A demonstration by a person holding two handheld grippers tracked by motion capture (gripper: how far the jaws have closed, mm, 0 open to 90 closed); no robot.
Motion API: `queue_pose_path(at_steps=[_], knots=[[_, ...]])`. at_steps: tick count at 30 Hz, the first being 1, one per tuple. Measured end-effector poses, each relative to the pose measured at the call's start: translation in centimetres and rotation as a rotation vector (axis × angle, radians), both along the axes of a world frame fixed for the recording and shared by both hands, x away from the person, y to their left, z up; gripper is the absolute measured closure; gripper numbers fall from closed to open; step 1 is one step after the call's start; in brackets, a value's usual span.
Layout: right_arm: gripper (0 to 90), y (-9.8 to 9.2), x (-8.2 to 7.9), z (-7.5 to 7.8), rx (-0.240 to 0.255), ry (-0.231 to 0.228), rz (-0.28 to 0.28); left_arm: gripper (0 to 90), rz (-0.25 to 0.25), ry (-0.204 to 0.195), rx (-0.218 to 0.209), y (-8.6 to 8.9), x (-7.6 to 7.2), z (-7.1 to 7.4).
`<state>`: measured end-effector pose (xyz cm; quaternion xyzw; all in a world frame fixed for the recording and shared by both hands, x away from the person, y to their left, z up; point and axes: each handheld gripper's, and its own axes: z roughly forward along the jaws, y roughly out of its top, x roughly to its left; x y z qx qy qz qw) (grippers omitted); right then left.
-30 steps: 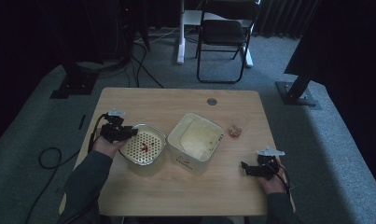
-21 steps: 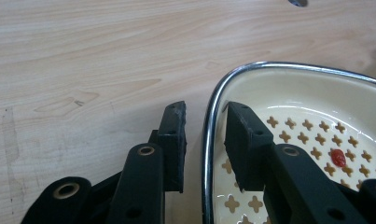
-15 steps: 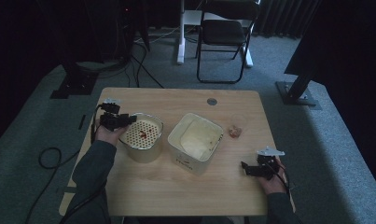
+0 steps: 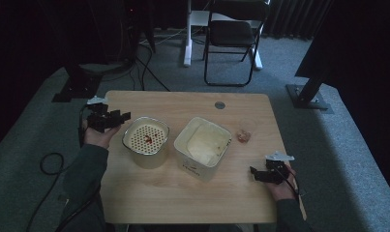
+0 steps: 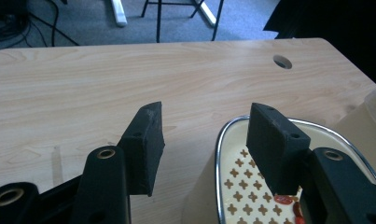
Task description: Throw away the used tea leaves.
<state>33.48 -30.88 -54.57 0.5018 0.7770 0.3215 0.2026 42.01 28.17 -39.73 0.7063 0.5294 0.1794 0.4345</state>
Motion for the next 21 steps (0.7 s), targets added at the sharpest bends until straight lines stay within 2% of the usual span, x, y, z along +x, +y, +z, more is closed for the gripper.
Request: queue_pose_path(at_steps=[2,6,12,16,19,21], knots=[[27.1,0.1,0.2,0.4,-0.005,-0.011,-0.014,45.1,0.004,-0.006,0.008,0.3,-0.1,0.0],[37.2,0.1,0.5,1.7,0.057,-0.065,-0.029,44.8,0.014,-0.009,0.018,0.7,-0.1,-0.4],[40.9,0.3,1.7,4.0,0.1,-0.158,-0.061,44.8,0.024,-0.037,0.03,1.0,-0.2,-1.2],[42.1,0.8,3.5,5.9,0.118,-0.213,-0.081,44.8,0.028,-0.032,0.028,1.1,-0.1,-1.9],[43.6,1.1,5.1,6.9,0.111,-0.229,-0.103,44.8,0.026,-0.03,0.025,1.0,0.0,-2.3],[39.7,1.2,6.3,7.4,0.146,-0.217,-0.103,44.8,0.021,-0.033,0.028,0.9,0.1,-2.5]])
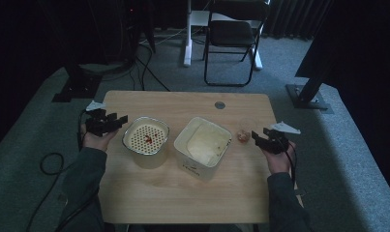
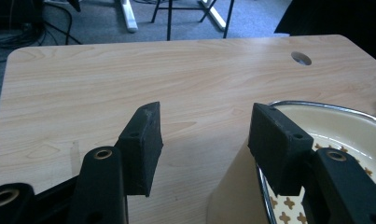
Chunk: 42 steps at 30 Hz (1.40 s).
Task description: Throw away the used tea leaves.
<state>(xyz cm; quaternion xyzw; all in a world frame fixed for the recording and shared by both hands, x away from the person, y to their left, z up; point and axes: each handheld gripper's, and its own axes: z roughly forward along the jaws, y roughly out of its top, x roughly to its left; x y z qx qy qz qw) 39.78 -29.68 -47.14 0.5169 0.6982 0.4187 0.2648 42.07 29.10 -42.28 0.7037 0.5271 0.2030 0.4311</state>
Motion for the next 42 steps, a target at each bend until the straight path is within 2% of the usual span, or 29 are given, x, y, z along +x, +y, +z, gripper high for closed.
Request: queue_pose_path(at_steps=[1,3,7,11,14,16,17,22,26,29,31,38,42], knots=[[38.3,0.1,0.6,0.2,0.008,0.007,-0.003,44.8,0.001,0.0,-0.001,-0.1,0.0,-0.1],[35.5,0.5,1.5,0.4,-0.006,0.009,-0.017,44.8,-0.002,0.001,0.003,-0.1,0.0,-0.3],[40.1,0.9,3.6,0.5,-0.008,0.029,-0.044,44.8,-0.002,0.006,0.002,-0.2,0.1,-0.5],[53.2,1.1,5.6,0.0,-0.024,0.079,-0.08,44.8,-0.002,0.004,-0.001,-0.2,0.2,-0.5],[64.7,1.2,6.4,-0.7,-0.026,0.123,-0.107,44.8,-0.006,0.004,0.0,-0.3,0.3,-0.6],[74.9,1.2,6.6,-1.0,0.008,0.142,-0.104,44.8,-0.01,0.006,-0.002,-0.5,0.4,-0.7],[78.9,1.2,6.6,-1.1,0.01,0.146,-0.107,44.9,-0.013,0.006,-0.001,-0.6,0.4,-0.8],[82.6,1.6,6.7,-0.5,0.029,0.149,-0.093,45.8,-0.032,-0.007,0.01,-1.2,0.4,-0.8],[83.7,2.3,6.8,0.9,0.012,0.126,-0.083,45.9,-0.043,-0.012,0.005,-1.7,0.6,-0.7],[83.8,2.6,7.0,1.8,0.027,0.114,-0.07,46.1,-0.053,-0.023,0.018,-2.1,0.6,-0.5],[83.8,3.2,7.3,3.1,0.033,0.102,-0.049,46.4,-0.064,-0.032,0.026,-2.5,0.7,-0.3],[84.0,6.7,8.4,7.7,-0.013,0.05,0.027,46.1,-0.098,-0.062,0.042,-3.8,0.8,0.1],[84.0,8.9,8.9,10.0,0.001,0.027,0.083,45.2,-0.118,-0.086,0.05,-4.5,0.7,0.4]])
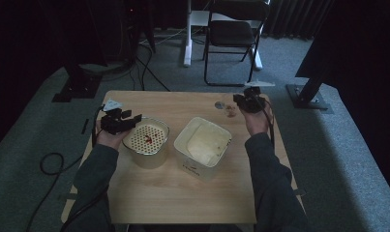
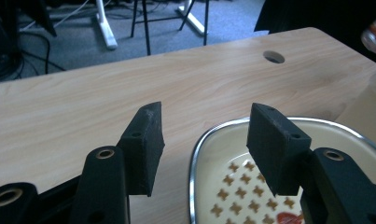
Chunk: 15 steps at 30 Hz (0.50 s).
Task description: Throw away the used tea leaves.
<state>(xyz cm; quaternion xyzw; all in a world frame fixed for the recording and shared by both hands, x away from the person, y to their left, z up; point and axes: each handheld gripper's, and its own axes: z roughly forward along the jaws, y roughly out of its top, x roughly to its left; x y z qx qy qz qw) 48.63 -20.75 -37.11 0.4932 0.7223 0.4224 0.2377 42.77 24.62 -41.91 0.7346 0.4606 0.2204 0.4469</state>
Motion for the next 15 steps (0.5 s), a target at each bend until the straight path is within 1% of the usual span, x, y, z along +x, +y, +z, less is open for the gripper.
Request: queue_pose_path(at_steps=[3,5,7,9,12,15], knots=[[84.0,2.3,0.2,1.5,-0.012,-0.021,0.045,43.8,-0.02,-0.021,0.012,-0.6,0.0,0.3],[84.0,4.1,0.3,2.6,-0.006,-0.031,0.081,43.3,-0.023,-0.035,0.022,-1.0,0.0,0.5],[84.0,5.6,0.4,3.3,0.003,-0.031,0.111,41.4,-0.037,-0.055,0.026,-1.3,0.0,0.7],[83.9,7.2,0.4,4.0,0.016,-0.034,0.146,41.4,-0.05,-0.07,0.029,-1.7,-0.1,0.9],[84.0,9.6,0.5,5.0,0.04,-0.029,0.194,40.8,-0.069,-0.085,0.029,-2.2,-0.2,1.1],[84.0,12.0,0.5,5.9,0.042,-0.029,0.241,40.3,-0.087,-0.099,0.034,-2.7,-0.3,1.1]])
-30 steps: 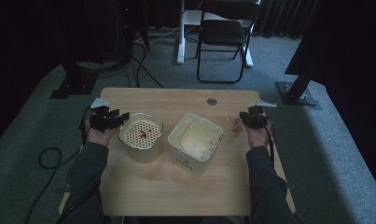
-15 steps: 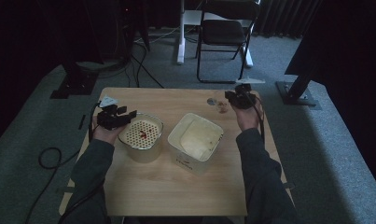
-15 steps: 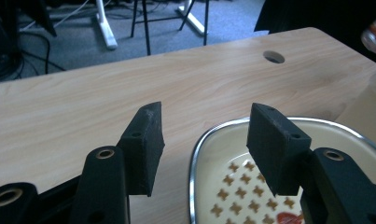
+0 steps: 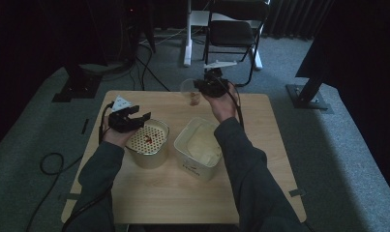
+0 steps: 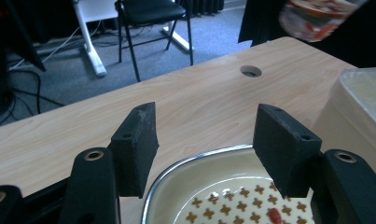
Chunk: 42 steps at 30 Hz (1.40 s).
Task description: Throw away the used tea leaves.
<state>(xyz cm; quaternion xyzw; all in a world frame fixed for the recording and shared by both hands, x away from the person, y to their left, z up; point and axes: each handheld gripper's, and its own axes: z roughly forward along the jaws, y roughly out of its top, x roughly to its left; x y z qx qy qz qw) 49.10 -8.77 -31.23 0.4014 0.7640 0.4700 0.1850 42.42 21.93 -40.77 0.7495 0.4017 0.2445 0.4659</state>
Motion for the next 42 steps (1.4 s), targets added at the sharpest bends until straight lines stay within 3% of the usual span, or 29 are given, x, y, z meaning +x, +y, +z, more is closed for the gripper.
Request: queue_pose_path(at_steps=[5,15,21,26,29,33,36,42], knots=[[83.9,3.6,-0.2,1.2,0.004,0.001,0.072,38.9,-0.035,-0.018,0.037,-1.4,-0.2,-0.1],[84.0,7.3,-0.7,1.9,0.054,0.051,0.174,38.6,-0.053,-0.049,0.019,-2.1,-0.2,0.6],[83.9,9.5,-1.6,2.2,0.052,0.069,0.239,38.5,-0.045,-0.059,-0.001,-2.4,0.2,0.8],[84.0,10.4,-1.8,2.5,0.046,0.074,0.254,39.7,-0.022,-0.072,-0.015,-2.0,0.3,1.0],[84.1,10.3,-1.6,2.4,0.065,0.103,0.26,37.9,-0.015,-0.075,-0.001,-2.0,0.4,1.0],[84.1,10.5,-1.5,2.2,0.068,0.124,0.264,34.8,-0.027,-0.098,-0.013,-2.0,0.5,0.8],[84.0,10.7,-1.4,2.1,0.06,0.131,0.267,34.5,-0.025,-0.094,-0.003,-2.2,0.7,0.6],[83.4,10.6,-1.4,2.0,0.054,0.134,0.271,41.5,-0.039,-0.082,0.006,-2.1,0.4,0.8]])
